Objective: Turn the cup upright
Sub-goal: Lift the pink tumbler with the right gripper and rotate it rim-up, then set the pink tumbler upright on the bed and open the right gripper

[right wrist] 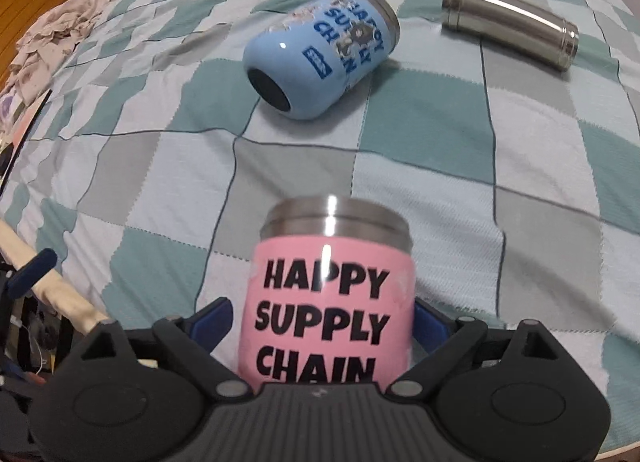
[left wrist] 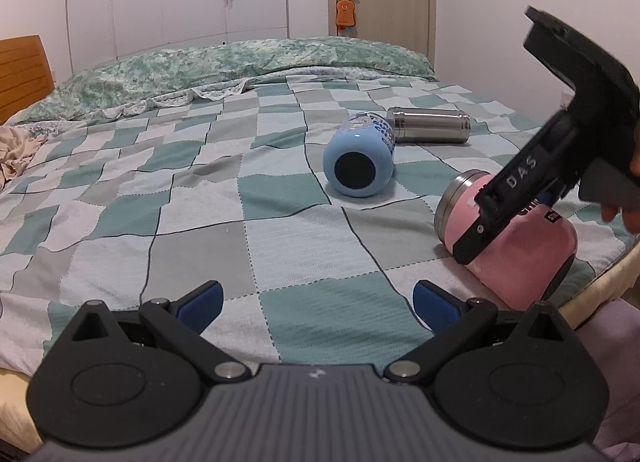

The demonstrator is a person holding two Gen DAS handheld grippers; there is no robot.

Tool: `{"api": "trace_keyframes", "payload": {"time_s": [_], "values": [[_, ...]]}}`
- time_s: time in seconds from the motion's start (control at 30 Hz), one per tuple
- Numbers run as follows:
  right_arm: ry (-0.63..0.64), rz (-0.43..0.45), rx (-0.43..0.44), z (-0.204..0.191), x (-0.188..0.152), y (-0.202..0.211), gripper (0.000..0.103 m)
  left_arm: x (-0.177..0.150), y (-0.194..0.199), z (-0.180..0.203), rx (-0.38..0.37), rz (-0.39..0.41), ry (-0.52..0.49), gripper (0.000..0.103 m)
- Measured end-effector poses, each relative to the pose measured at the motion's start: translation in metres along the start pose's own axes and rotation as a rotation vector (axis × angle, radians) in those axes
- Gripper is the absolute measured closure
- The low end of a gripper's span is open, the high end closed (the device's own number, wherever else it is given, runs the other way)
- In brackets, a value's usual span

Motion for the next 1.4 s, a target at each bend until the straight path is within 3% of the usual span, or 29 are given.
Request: {"api": "trace_keyframes", "payload": {"time_s": [0.17, 0.4, 0.57, 0.73, 0.9, 1.1, 1.17, 1.4], "values": [[0.017, 0.177, 0.032, 0.007, -0.018, 0.012, 0.019, -0.001, 0.001, -0.007, 0.006, 0.007, 0.027, 0.000], [0.151, 0.473, 0.042, -0.016, -0.035, 0.041, 0.020, 0.002, 0.007, -0.030, 0.071, 0.021, 0.079, 0.000], [0.270, 0.661, 0.069, -0.056, -0.014, 0.054, 0.020, 0.007, 0.021, -0.052, 0.122, 0.059, 0.115, 0.000], [0.348, 0.789, 0.089, -0.101, 0.026, 0.055, 0.020, 0.013, 0.033, -0.075, 0.176, 0.102, 0.137, 0.000], [0.426, 0.789, 0.077, -0.145, 0.062, 0.033, 0.020, 0.014, 0.035, -0.094, 0.216, 0.130, 0.160, 0.000], [0.467, 0.623, 0.041, -0.172, 0.073, -0.041, 0.020, 0.006, 0.017, -0.118, 0.283, 0.110, 0.179, 0.000], [0.479, 0.690, 0.036, -0.176, 0.067, -0.051, 0.020, 0.002, 0.012, -0.125, 0.281, 0.093, 0.196, 0.000], [0.474, 0.687, 0.022, -0.184, 0.067, -0.051, 0.020, -0.003, 0.015, -0.123, 0.272, 0.098, 0.181, 0.000]]}}
Point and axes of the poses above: each gripper's, at about its wrist camera, not at the fingertips, and y roughly against the way its jaws point, z to its right, x to its top, the point moved 2 cm from there along -y, roughly the way its jaws point, and after that the axes turned 14 degrees about y, right-handed, at the moved point
